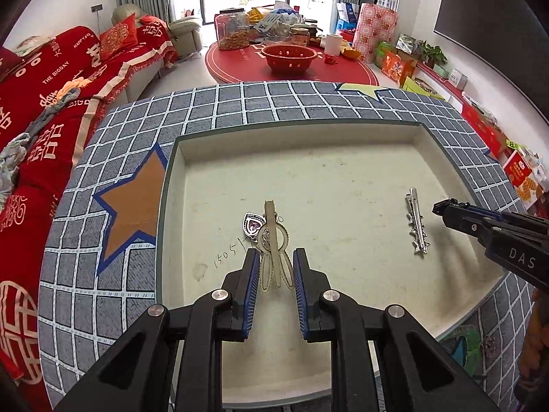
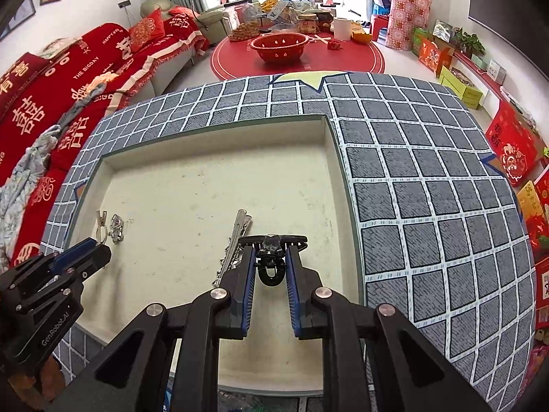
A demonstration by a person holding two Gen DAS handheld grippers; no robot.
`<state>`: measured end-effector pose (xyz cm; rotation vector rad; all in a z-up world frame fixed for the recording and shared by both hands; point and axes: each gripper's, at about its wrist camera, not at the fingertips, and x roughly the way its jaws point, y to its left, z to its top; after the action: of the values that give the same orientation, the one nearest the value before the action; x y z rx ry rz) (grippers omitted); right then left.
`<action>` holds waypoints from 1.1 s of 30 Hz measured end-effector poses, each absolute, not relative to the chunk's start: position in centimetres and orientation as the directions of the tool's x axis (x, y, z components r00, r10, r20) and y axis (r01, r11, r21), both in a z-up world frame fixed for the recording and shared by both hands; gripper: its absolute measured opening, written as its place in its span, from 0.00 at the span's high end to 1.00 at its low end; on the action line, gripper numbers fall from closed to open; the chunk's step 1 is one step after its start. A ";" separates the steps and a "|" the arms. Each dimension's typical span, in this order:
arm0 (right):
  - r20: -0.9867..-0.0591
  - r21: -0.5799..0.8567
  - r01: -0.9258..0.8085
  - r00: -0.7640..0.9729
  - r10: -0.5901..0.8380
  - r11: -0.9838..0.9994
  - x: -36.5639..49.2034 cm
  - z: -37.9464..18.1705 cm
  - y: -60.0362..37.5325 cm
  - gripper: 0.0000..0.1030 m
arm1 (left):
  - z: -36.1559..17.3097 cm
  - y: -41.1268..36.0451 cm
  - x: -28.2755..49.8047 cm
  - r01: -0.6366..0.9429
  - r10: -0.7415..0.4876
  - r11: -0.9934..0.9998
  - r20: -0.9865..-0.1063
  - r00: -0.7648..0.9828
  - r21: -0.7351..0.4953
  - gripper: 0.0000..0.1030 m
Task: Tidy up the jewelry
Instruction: 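Carry the black clip and tassel keychain over the tray with both tools, then open the right tool releasing the black clip while the left tool releases the keychain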
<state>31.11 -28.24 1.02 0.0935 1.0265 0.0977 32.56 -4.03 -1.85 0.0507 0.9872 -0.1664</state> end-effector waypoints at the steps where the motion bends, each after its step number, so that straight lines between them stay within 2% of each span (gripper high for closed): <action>1: -0.850 0.128 -0.036 0.510 0.129 0.991 31.2 0.7 -28.3 0.82 | -2.1 -4.2 32.6 0.164 -0.113 0.986 -0.836 0.537 -0.028 0.68; 12: -0.859 0.112 -0.033 0.500 0.114 0.993 31.4 -0.7 -28.2 0.81 | -3.2 -5.3 32.8 0.169 -0.062 0.985 -0.840 0.539 0.036 0.68; 14: -0.860 0.114 -0.034 0.497 0.116 0.993 31.5 -0.6 -28.0 0.78 | -3.2 -5.4 32.9 0.167 -0.054 0.985 -0.842 0.537 0.044 0.67; 15: -0.860 0.121 -0.035 0.494 0.123 0.992 31.5 -0.6 -28.0 0.72 | -3.1 -5.4 32.9 0.165 -0.052 0.985 -0.843 0.536 0.044 0.67; 16: -0.861 0.127 -0.036 0.491 0.129 0.991 31.5 -0.5 -27.9 0.61 | -3.1 -5.5 32.9 0.164 -0.055 0.986 -0.845 0.533 0.039 0.67; 18: -0.863 0.114 -0.040 0.491 0.119 0.993 31.4 -0.5 -27.6 0.44 | -3.1 -5.2 32.9 0.159 -0.064 0.987 -0.846 0.530 0.026 0.67; 24: -0.855 0.136 -0.031 0.501 0.133 0.990 31.2 -0.2 -27.7 0.43 | -2.6 -5.0 32.4 0.151 -0.059 0.988 -0.840 0.539 0.027 0.67; 31: -0.822 0.152 -0.043 0.549 0.150 0.987 30.2 2.0 -28.0 0.30 | -1.4 -5.4 31.5 0.177 -0.076 0.984 -0.820 0.567 0.031 0.67; 32: -0.818 0.154 -0.043 0.555 0.152 0.987 30.0 2.4 -28.1 0.30 | -1.4 -5.3 31.4 0.178 -0.077 0.984 -0.819 0.568 0.031 0.62; 33: -0.814 0.156 -0.043 0.560 0.154 0.987 29.9 2.7 -28.1 0.29 | -1.3 -5.3 31.3 0.175 -0.076 0.984 -0.818 0.570 0.030 0.26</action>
<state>29.88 -28.09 2.66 0.1233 0.9703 0.1165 31.34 -5.29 -1.28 0.1126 0.9537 -0.1479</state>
